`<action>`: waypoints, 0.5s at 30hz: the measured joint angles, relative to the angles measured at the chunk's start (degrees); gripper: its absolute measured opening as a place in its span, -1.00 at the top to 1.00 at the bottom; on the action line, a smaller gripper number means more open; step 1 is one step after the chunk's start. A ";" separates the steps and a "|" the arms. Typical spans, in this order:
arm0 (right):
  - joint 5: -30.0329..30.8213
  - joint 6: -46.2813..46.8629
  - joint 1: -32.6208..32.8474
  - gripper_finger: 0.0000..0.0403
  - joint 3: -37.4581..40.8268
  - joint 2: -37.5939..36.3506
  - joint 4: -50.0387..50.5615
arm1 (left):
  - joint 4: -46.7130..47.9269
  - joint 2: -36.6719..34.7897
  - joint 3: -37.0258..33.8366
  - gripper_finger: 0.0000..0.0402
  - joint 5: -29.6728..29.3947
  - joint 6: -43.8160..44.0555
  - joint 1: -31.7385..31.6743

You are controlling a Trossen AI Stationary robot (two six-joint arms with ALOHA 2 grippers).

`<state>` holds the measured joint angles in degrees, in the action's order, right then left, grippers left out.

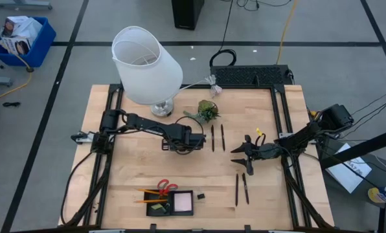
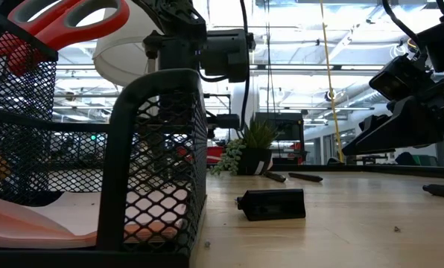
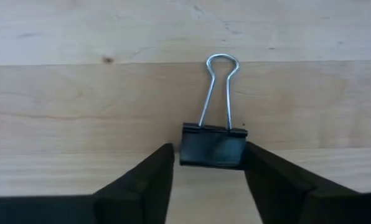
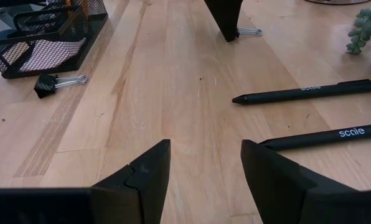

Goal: Pick and place office supplies into organizer
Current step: Put the top black binder clip into the mesh desk organizer

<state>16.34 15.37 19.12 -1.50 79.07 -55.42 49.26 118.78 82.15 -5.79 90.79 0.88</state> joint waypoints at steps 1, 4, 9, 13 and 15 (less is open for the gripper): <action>0.01 -0.01 -0.01 0.05 0.00 0.01 0.00 | 0.04 0.00 0.00 0.10 -0.10 0.00 0.09; 0.00 0.01 0.00 0.05 0.00 0.00 0.00 | 0.08 0.00 -0.02 0.22 -0.52 -0.27 0.46; 0.01 0.01 0.01 0.05 0.00 0.01 0.00 | 0.30 0.09 -0.02 0.25 -1.79 -0.64 1.72; -0.01 -0.01 -0.01 0.05 0.00 0.00 0.00 | 0.32 0.11 -0.02 0.14 -1.91 -1.24 2.26; 0.00 0.00 0.01 0.05 0.00 0.01 0.01 | 0.32 0.13 -0.04 0.12 -1.91 -1.77 2.43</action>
<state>16.35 15.37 19.14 -1.50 79.08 -55.41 49.58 118.91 82.11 -7.70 89.02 3.31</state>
